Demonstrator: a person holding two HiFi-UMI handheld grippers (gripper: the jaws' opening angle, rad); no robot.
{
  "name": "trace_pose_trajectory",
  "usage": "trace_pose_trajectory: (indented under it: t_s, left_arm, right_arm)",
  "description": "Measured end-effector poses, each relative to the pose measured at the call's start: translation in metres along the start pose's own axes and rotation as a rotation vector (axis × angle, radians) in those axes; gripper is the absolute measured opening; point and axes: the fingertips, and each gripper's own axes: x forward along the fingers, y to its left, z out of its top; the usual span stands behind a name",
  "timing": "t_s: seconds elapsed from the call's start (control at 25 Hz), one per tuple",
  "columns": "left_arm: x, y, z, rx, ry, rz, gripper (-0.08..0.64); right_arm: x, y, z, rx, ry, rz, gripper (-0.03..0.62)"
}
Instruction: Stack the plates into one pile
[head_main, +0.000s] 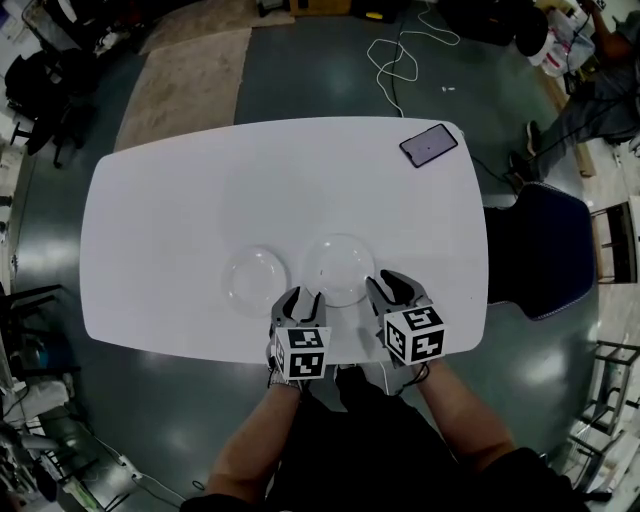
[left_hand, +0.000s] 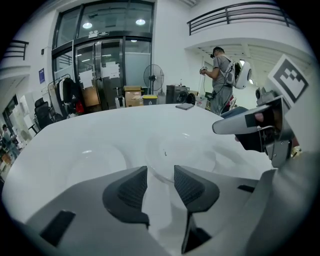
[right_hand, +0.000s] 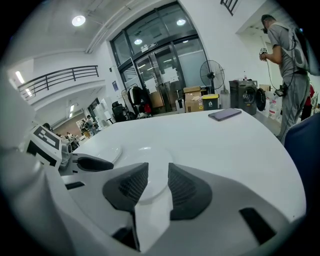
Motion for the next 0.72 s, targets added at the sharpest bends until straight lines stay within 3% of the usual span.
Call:
trace_pose_trajectory:
  t_s: [0.36, 0.72]
  left_arm:
    - [0.006, 0.0, -0.001, 0.006, 0.02, 0.022, 0.179]
    - [0.006, 0.001, 0.005, -0.004, 0.008, 0.014, 0.179]
  right_arm:
    - [0.01, -0.015, -0.01, 0.06, 0.03, -0.026, 0.141]
    - [0.018, -0.016, -0.011, 0.138, 0.035, 0.007, 0.143]
